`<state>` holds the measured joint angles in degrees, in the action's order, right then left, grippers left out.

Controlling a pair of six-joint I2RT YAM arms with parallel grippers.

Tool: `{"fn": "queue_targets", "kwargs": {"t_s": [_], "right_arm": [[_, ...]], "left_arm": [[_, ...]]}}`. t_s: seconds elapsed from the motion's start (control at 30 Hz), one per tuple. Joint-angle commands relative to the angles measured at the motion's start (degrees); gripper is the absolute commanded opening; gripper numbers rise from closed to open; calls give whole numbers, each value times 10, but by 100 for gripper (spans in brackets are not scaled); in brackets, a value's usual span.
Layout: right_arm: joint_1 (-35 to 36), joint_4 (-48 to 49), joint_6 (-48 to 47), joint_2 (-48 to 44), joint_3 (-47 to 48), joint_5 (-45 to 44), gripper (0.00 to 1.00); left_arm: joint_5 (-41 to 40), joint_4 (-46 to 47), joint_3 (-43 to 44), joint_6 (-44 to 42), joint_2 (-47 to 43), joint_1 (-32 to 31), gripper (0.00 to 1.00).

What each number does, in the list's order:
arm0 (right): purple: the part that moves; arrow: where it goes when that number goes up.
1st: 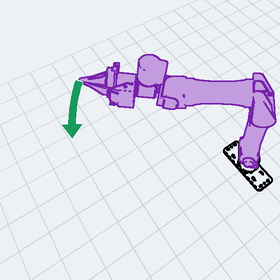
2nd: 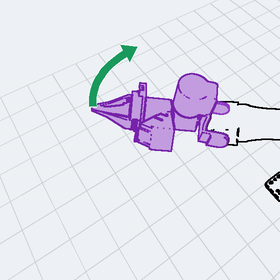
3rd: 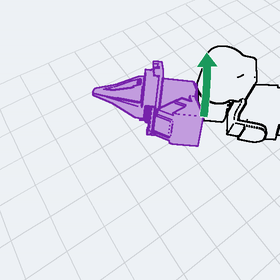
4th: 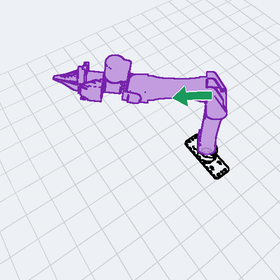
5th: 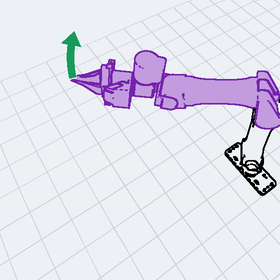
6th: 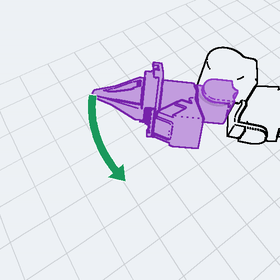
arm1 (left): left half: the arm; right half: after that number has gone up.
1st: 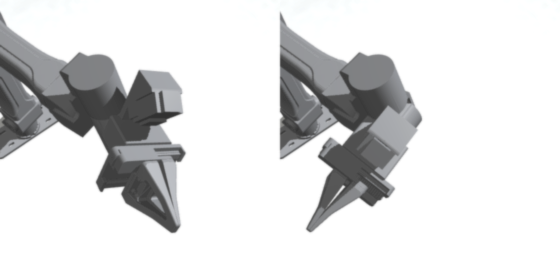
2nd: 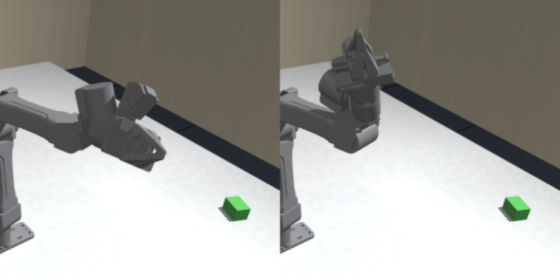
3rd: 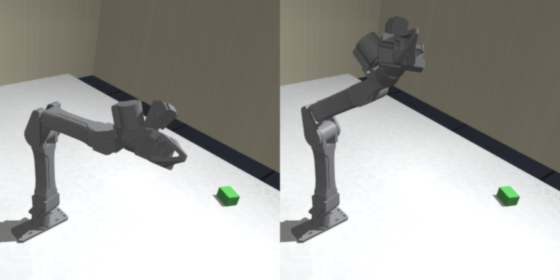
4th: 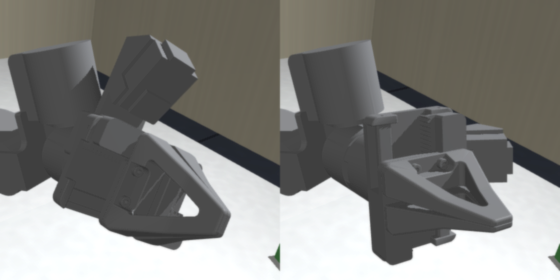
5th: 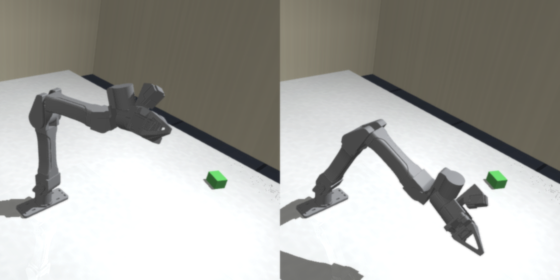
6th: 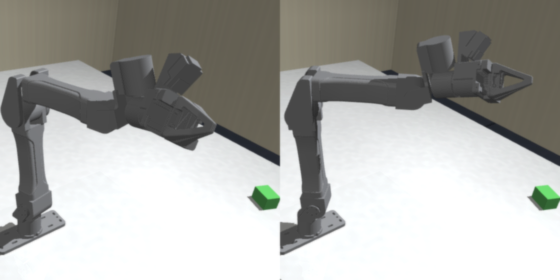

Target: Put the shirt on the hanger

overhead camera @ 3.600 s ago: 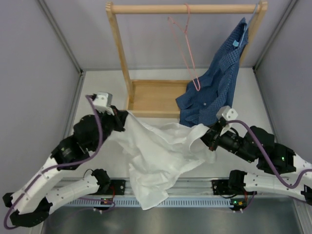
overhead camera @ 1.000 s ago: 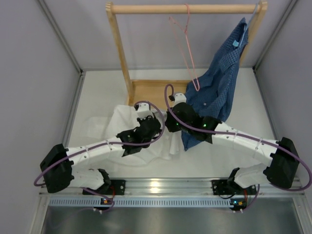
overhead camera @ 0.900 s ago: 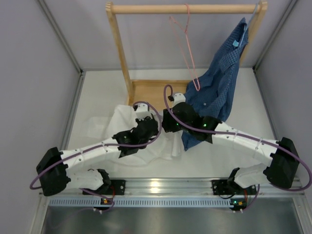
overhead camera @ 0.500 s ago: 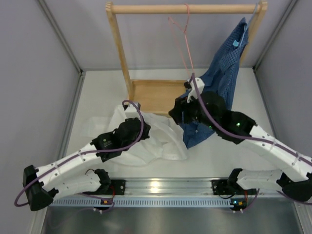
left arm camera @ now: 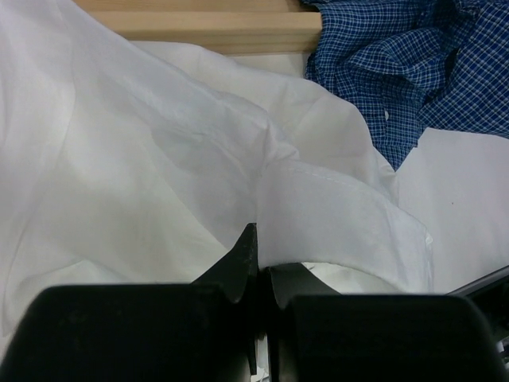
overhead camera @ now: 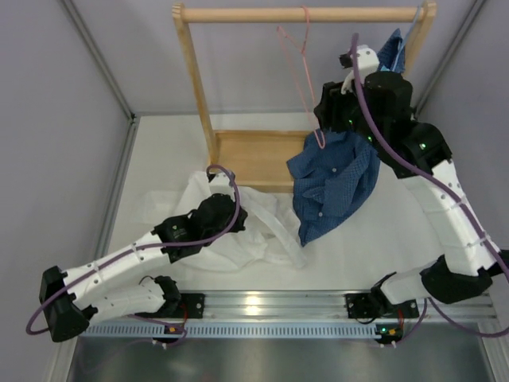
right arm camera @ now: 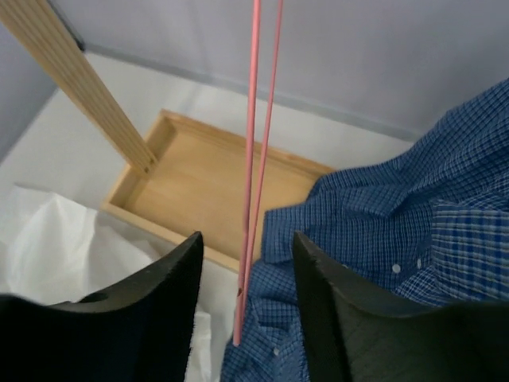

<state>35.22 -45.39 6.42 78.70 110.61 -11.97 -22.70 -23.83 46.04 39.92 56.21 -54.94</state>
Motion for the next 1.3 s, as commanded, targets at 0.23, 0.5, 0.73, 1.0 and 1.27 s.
{"fn": "queue_targets", "kwargs": {"t_s": [0.23,0.5,0.73,1.0,1.27], "right_arm": [[-34,-70,-53,99,61,40,25],[-34,-68,-58,117,63,32,9],[-34,-59,-55,111,62,23,6],[-34,-21,-42,90,51,33,0],[-34,11,-10,68,64,52,0]], "left_arm": [[25,-59,74,-8,29,2,0],[35,-59,69,-6,30,2,0],[42,-59,63,-5,35,3,0],[27,-59,62,11,20,2,0],[2,-63,91,14,26,3,0]]}}
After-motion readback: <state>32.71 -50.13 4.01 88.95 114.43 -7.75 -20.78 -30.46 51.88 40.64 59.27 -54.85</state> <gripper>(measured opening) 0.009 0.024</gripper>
